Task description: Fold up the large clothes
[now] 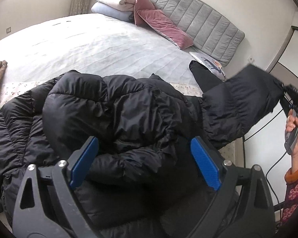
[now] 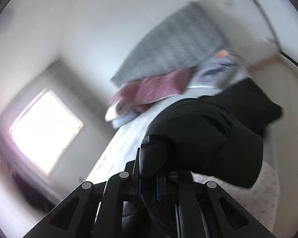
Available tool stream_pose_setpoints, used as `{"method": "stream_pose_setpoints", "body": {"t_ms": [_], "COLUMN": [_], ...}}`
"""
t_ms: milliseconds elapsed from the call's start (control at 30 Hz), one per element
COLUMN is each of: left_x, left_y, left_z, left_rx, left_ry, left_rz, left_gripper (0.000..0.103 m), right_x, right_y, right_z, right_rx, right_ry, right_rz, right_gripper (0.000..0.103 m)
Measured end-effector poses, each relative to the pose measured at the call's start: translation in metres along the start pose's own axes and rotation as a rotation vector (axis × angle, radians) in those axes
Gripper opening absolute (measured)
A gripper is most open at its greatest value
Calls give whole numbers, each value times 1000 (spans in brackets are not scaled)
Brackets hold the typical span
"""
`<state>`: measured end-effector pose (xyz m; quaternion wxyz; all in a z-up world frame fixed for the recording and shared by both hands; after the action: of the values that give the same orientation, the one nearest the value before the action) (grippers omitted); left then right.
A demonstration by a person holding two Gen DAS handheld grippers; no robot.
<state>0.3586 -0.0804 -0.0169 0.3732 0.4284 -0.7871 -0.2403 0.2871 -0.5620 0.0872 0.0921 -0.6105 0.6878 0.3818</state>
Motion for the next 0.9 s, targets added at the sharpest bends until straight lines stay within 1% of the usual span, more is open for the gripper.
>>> {"method": "stream_pose_setpoints", "body": {"t_ms": [100, 167, 267, 333, 367, 400, 433, 467, 500, 533, 567, 600, 633, 667, 733, 800, 867, 900], "left_x": [-9, -18, -36, -49, -56, -64, -72, -77, -84, -90, -95, -101, -104, -108, -112, -110, -104, -99], "left_y": [10, 18, 30, 36, 39, 42, 45, 47, 49, 52, 53, 55, 56, 56, 56, 54, 51, 49], "left_z": [1, 0, -1, 0, 0, 1, 2, 2, 3, 4, 4, 5, 4, 4, 2, 0, 1, 2], "left_rx": [9, 16, 32, 43, 46, 47, 47, 47, 48, 50, 52, 55, 57, 58, 63, 68, 64, 61], "left_ry": [0, 8, 40, 70, 86, 103, 118, 127, 137, 143, 147, 154, 159, 168, 186, 189, 175, 162], "left_rz": [-18, -33, -47, -50, -51, -53, -57, -62, -69, -75, -79, -83, -83, -83, -76, -58, -44, -41], "left_gripper": [94, 94, 94, 94, 94, 94, 94, 94, 94, 94, 94, 94, 94, 94, 94, 94, 94, 94], "right_x": [-66, -107, -174, -204, -223, -232, -244, -250, -258, -264, -267, -272, -276, -277, -279, -281, -282, -284], "right_y": [-17, -30, -54, -69, -80, -89, -100, -109, -116, -121, -125, -123, -120, -120, -127, -133, -141, -145], "right_z": [24, 47, 96, 127, 151, 169, 192, 210, 231, 249, 258, 267, 273, 273, 264, 257, 245, 244], "right_rx": [-62, -108, -197, -257, -307, -350, -424, -496, -587, -656, -694, -710, -715, -717, -734, -750, -758, -770], "right_ry": [106, 176, 292, 348, 388, 414, 443, 458, 473, 495, 521, 543, 560, 566, 554, 524, 502, 507], "right_rz": [-66, -102, -158, -181, -191, -200, -216, -239, -263, -275, -285, -295, -305, -314, -348, -376, -378, -363], "right_gripper": [9, 9, 9, 9, 11, 12, 17, 25, 28, 37, 45, 50, 59, 65, 69, 70, 71, 72]}}
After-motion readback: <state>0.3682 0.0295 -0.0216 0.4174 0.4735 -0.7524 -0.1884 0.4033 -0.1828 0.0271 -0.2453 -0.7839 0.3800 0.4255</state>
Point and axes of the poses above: each gripper's, at about its wrist camera, not at the fingertips, and y roughly against the way its jaws point, x to its right, z to its underside, the point moved 5 cm from there along -y, roughly the way its jaws point
